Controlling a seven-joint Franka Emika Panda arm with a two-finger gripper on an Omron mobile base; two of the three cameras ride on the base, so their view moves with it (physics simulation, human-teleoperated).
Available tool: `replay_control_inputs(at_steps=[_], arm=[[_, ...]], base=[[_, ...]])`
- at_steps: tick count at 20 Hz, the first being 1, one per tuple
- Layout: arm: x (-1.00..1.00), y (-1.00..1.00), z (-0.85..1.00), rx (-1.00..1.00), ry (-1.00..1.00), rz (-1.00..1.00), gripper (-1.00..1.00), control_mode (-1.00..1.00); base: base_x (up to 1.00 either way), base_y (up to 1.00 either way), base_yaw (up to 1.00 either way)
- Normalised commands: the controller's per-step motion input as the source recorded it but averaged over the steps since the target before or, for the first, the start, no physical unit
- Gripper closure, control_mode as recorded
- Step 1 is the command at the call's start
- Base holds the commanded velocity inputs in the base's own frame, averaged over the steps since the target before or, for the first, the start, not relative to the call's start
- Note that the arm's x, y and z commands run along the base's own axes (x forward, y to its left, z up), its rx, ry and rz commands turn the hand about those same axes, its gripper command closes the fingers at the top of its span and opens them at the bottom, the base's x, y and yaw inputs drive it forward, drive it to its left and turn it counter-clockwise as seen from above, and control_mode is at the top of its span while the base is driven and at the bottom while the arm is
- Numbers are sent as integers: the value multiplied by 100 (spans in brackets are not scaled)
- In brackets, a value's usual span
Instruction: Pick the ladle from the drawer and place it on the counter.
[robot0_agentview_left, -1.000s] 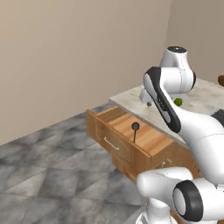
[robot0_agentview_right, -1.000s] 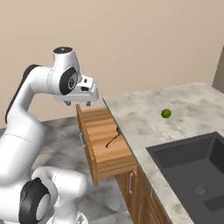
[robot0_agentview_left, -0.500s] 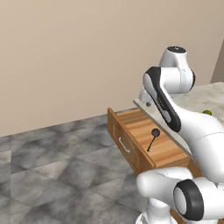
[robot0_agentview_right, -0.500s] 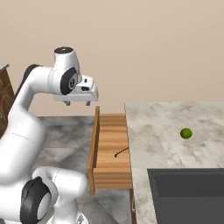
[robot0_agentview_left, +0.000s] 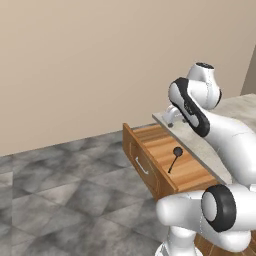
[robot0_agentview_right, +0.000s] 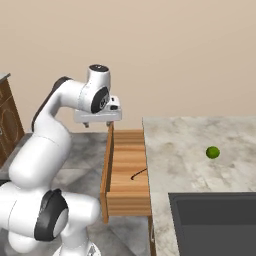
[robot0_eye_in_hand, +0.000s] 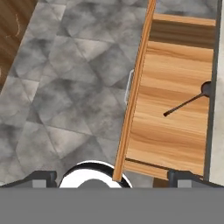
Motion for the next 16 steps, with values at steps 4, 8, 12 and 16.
replay_control_inputs(at_steps=[4, 8, 12, 16], arm=[[35, -1, -59, 2, 14, 0, -100, -100], [9, 0, -69, 1, 5, -7, -100, -100], [0, 0, -79, 4, -2, -17, -100, -100], [0, 0, -80, 2, -3, -18, -100, -100]], base=[[0, 0, 0], [0, 0, 0], [0, 0, 0], [0, 0, 0]])
